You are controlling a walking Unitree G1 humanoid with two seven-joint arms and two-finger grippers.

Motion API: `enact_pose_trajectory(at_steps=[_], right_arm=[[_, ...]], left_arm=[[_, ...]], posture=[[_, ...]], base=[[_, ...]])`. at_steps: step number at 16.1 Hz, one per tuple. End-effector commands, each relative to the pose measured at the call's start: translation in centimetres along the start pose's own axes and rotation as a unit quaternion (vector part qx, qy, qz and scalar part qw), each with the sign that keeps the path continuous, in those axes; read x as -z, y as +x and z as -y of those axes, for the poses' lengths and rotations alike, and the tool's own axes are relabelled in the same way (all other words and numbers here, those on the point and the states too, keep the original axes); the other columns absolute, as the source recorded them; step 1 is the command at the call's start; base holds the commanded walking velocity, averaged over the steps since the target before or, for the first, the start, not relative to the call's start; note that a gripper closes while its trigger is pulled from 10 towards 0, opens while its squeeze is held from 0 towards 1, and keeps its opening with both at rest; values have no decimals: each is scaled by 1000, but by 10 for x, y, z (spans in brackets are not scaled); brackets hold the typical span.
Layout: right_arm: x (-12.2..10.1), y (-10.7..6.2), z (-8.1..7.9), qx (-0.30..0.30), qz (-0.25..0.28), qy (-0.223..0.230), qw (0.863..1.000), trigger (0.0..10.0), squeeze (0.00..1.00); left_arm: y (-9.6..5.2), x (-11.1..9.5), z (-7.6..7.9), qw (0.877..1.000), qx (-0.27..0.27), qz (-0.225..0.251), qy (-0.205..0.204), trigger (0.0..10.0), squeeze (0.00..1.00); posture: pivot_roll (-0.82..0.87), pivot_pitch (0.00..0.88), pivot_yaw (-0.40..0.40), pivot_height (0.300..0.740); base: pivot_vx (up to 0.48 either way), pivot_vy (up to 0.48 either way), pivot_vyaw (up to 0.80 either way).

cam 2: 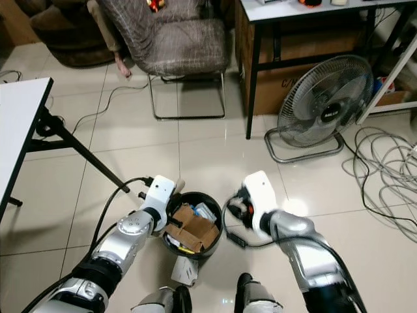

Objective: Picking trash to rubbish bin

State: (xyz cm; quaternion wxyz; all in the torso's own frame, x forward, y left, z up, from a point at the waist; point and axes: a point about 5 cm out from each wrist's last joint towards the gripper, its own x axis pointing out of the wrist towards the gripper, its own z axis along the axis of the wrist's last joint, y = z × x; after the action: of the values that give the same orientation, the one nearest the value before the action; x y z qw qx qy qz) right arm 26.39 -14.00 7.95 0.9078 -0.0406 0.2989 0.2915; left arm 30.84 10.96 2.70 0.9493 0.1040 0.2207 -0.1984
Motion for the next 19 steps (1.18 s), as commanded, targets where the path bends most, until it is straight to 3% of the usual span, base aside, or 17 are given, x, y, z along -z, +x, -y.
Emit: enact_pose_trajectory(at_steps=[1, 9, 16, 19], right_arm=[[7, -5, -8, -22, -22, 6, 1000, 10000, 0], [28, -34, -19, -32, -84, 27, 996, 10000, 0], [35, -59, -21, -30, -115, 45, 992, 10000, 0], [37, -62, -23, -30, -120, 47, 991, 10000, 0]], left_arm=[[0, 9, 4, 1000, 15, -17, 11, 0, 0], [0, 36, 22, 996, 47, -68, 21, 0, 0], [3, 42, 42, 993, 81, -85, 23, 0, 0], [3, 43, 46, 992, 83, -89, 19, 0, 0]], posture=[[-223, 277, 90, 740], [-282, 309, 70, 740], [-340, 327, 50, 740], [-345, 330, 49, 740]], base=[[0, 0, 0], [0, 0, 0], [0, 0, 0], [0, 0, 0]])
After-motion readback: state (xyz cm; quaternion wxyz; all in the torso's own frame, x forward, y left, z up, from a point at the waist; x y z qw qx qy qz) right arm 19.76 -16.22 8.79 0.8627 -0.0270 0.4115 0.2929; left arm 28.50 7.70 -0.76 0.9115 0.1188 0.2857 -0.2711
